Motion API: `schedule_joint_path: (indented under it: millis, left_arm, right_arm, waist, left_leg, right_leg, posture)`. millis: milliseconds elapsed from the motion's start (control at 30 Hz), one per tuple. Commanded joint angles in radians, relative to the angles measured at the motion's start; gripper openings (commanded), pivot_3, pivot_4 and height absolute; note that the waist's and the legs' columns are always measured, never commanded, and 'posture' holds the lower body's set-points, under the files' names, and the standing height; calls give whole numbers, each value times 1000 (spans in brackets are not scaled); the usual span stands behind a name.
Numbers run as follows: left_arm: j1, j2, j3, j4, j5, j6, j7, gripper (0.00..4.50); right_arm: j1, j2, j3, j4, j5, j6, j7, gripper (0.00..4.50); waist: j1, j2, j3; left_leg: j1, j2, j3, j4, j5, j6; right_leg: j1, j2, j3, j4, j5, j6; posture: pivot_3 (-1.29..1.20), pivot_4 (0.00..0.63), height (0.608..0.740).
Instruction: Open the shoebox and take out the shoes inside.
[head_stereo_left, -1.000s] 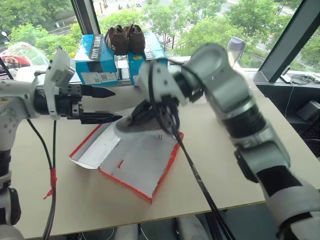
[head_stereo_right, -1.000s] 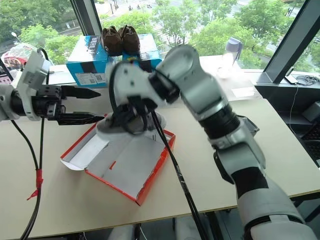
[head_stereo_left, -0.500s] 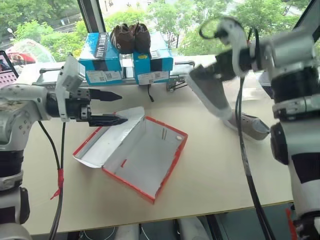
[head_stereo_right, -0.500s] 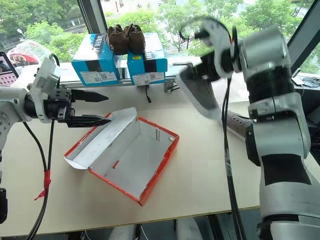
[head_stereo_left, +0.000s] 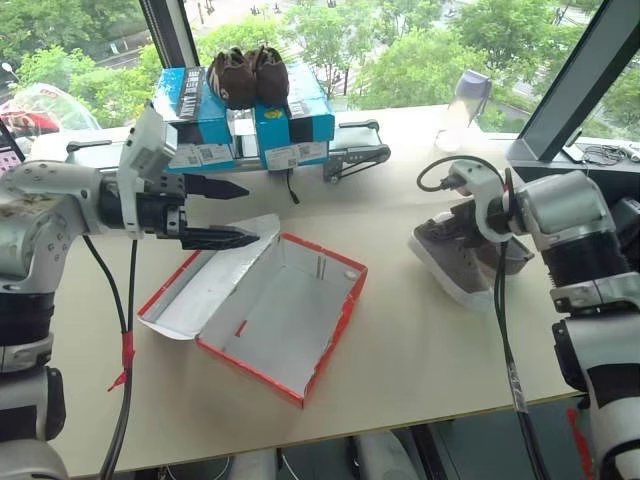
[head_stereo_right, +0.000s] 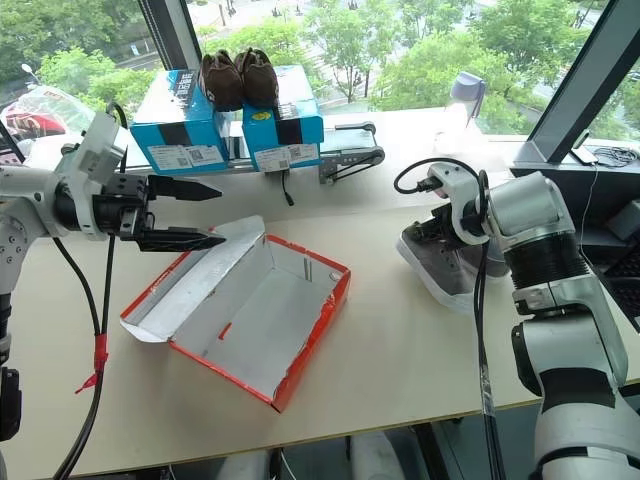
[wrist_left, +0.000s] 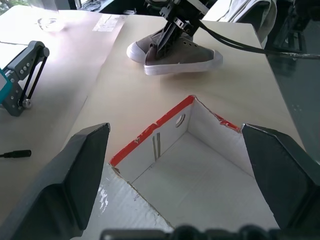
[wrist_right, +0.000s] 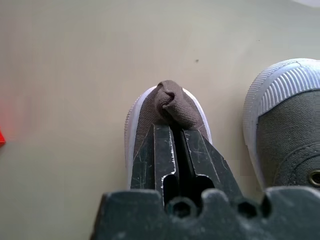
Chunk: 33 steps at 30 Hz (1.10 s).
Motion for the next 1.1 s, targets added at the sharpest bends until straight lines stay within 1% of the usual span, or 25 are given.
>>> schedule_joint_path:
  millis: [33,167,233,333,367,467,500,533,600,667,733,767,800,833,867,900,933,967,1000,1067,1100]
  left_arm:
    - [-18,20,24,-20,-1,-10,-10,4500]
    - [-5,34,39,-34,-7,3,-5,4500]
    - [2,36,42,-40,-10,5,-2,4500]
    - [9,34,45,-52,-16,13,6,4500]
    - [11,35,46,-53,-17,14,7,4500]
    - [16,37,51,-53,-19,18,10,4500]
    - [18,37,52,-53,-19,20,12,4500]
    - [21,36,55,-54,-21,23,16,4500]
    - [34,32,64,-61,-24,31,29,4500]
    - [52,27,84,-70,-36,48,48,4500]
    - [76,10,130,-79,-63,50,80,4500]
    - [91,-4,168,-80,-79,54,112,4500]
    - [113,-18,208,-82,-91,58,149,4500]
    - [128,-26,235,-84,-98,62,175,4500]
    - [151,-53,282,-92,-110,58,225,4500]
    - [168,-69,313,-97,-118,53,256,4500]
    - [194,-112,363,-110,-118,46,337,4500]
    - [216,-178,415,-129,-129,44,442,4500]
    - [230,-223,447,-144,-138,45,513,4500]
    - [262,-302,466,-198,-93,12,652,4500]
    - [278,-351,473,-220,-53,-29,730,4500]
  right_arm:
    - [0,-8,2,39,-37,-105,-19,48]
    - [-3,-3,17,86,-59,-177,-12,48]
    - [-4,4,16,89,-59,-178,-11,715]
    - [-9,19,2,76,-49,-165,-6,1545]
    - [-13,22,-4,62,-45,-153,-4,1992]
    - [-39,22,-33,15,-25,-94,-3,2931]
    - [-48,22,-45,-1,-18,-75,-7,3353]
    - [-62,19,-59,-19,-7,-48,-7,3630]
    - [-100,5,-95,-48,11,8,-18,4429]
    - [-138,-13,-129,-79,20,56,-38,4429]
    - [-169,-24,-188,-124,47,113,-60,4429]
    - [-175,-8,-269,-162,79,124,-93,4429]
    - [-158,23,-367,-222,119,97,-126,4429]
    - [-142,46,-434,-267,148,77,-152,4429]
    - [-95,53,-477,-332,165,44,-162,4429]
    - [-59,57,-494,-380,175,28,-169,4429]
    - [-35,85,-593,-393,235,148,-164,4429]
    - [46,111,-653,-456,262,129,-182,4429]
    - [101,131,-693,-499,281,114,-199,4429]
    - [238,121,-647,-584,228,-11,-239,4429]
    - [314,135,-643,-626,205,-70,-269,4429]
  waist:
    - [2,0,0]
    - [4,0,0]
    - [4,0,0]
    - [5,0,0]
    - [5,0,0]
    - [5,0,0]
    - [5,0,0]
    - [4,0,0]
    - [2,0,0]
    - [3,0,0]
    - [5,0,0]
    - [6,0,0]
    - [6,0,0]
    - [5,0,0]
    - [4,0,0]
    - [6,0,0]
    - [7,-1,-1]
    - [8,-2,-1]
    - [12,-3,-2]
    - [23,-5,-3]
    - [28,-5,-3]
  left_leg:
    - [0,0,0,0,0,0]
    - [1,0,0,0,0,0]
    - [0,0,0,0,0,0]
    - [0,0,0,0,0,0]
    - [0,0,0,0,0,0]
    - [1,0,0,0,0,0]
    - [0,0,0,0,0,0]
    - [0,0,0,0,0,0]
    - [0,0,0,0,0,0]
    - [1,0,0,0,0,0]
    - [0,0,0,0,0,0]
    - [0,0,0,0,0,0]
    - [0,0,0,0,0,0]
    - [0,0,0,0,0,0]
    - [0,0,0,0,0,0]
    - [1,0,0,0,0,0]
    - [1,1,0,0,0,1]
    - [2,1,0,0,0,1]
    - [2,1,0,0,0,1]
    - [5,1,-1,2,0,1]
    - [4,0,-1,2,0,1]
  right_leg:
    - [0,0,0,0,0,0]
    - [1,0,0,0,0,0]
    - [1,0,0,0,0,0]
    - [1,0,0,0,0,0]
    - [1,0,0,0,0,0]
    - [1,0,0,0,0,0]
    - [1,0,0,0,0,0]
    - [1,0,0,0,0,0]
    - [1,0,0,0,0,0]
    - [0,0,0,1,0,0]
    - [0,0,0,1,0,0]
    - [0,0,0,0,0,0]
    - [1,0,0,0,0,0]
    - [1,0,0,0,0,0]
    - [1,0,0,-1,0,0]
    - [1,0,0,0,1,-1]
    - [2,0,-1,-1,2,-3]
    - [3,0,-1,0,2,-4]
    - [4,0,-1,0,2,-4]
    - [8,-1,-1,-1,3,-3]
    - [7,-1,-1,-2,4,-2]
  posture:
    - [0,150,740]
    - [0,150,740]
    - [0,150,740]
    - [0,150,740]
    - [0,150,740]
    - [0,150,740]
    - [0,150,740]
    - [0,150,740]
    - [0,150,740]
    - [0,150,740]
    - [0,150,740]
    - [0,150,740]
    - [0,150,740]
    - [0,150,740]
    - [0,150,740]
    - [0,150,740]
    - [0,150,740]
    - [0,150,740]
    - [0,150,740]
    - [0,150,740]
    - [0,150,740]
